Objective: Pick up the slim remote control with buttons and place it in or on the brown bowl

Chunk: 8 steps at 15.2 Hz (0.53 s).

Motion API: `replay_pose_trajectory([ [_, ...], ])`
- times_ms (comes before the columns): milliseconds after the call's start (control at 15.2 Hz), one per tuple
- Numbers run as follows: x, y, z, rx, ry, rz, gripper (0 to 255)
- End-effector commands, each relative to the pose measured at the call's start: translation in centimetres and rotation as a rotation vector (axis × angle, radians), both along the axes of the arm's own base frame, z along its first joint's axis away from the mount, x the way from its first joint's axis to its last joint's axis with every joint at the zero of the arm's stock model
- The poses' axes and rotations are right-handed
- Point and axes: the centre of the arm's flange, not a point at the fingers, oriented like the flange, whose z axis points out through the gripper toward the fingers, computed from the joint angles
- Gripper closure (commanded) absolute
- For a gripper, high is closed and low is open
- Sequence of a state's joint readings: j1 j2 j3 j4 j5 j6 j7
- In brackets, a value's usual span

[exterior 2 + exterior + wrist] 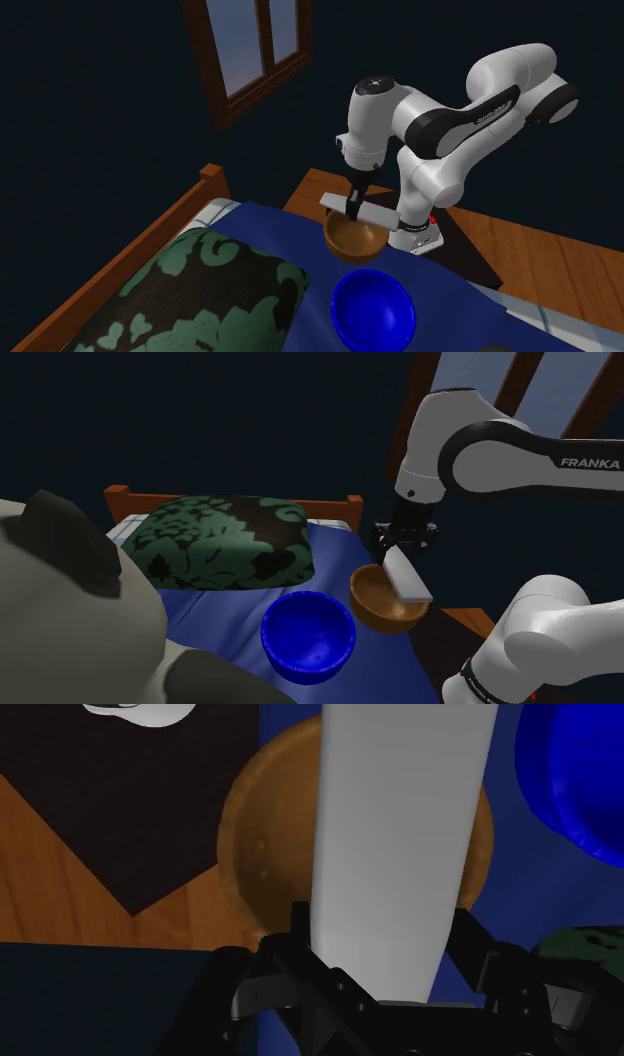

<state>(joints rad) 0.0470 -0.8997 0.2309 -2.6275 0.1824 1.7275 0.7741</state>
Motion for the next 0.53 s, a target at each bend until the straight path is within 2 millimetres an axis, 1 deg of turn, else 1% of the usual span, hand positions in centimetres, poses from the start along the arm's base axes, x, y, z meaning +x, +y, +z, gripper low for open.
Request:
replay_pose_trajectory([
  [0, -0.4, 0.2, -0.8, 0.000, 0.000, -0.001, 255],
  [462, -0.4, 0.2, -4.5, 0.000, 0.000, -0.001, 255],
])
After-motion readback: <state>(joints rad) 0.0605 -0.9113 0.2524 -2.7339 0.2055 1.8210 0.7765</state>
